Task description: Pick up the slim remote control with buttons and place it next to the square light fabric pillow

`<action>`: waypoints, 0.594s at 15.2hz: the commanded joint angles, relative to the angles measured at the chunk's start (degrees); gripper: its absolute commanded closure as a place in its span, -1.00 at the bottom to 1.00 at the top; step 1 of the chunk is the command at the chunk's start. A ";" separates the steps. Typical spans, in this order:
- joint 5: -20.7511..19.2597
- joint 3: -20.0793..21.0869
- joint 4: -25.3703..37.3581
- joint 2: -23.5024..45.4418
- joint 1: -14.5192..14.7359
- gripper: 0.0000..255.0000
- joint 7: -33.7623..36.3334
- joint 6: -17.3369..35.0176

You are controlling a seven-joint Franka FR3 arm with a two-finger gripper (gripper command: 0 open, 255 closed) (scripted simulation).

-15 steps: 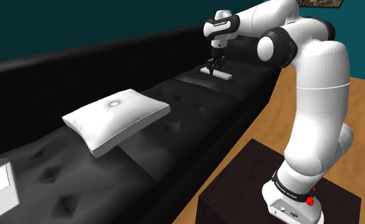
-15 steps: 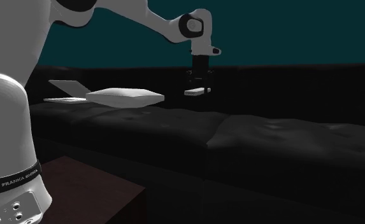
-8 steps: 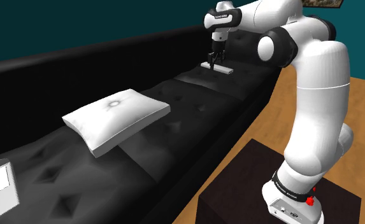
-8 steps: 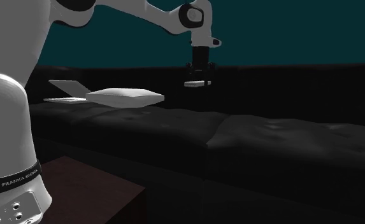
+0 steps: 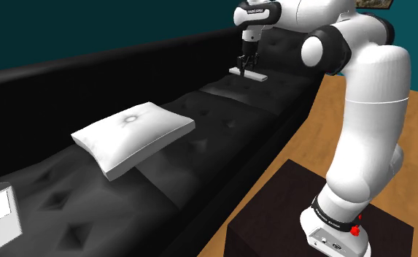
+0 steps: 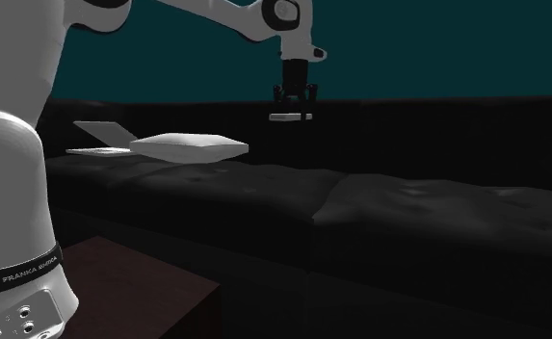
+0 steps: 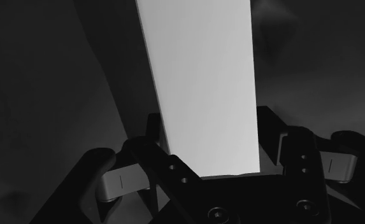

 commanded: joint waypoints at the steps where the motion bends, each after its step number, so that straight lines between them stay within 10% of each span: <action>1: -1.22 0.48 -5.69 -3.93 2.32 1.00 2.40 2.01; 9: -5.04 3.98 -22.27 -16.85 9.02 1.00 12.50 6.46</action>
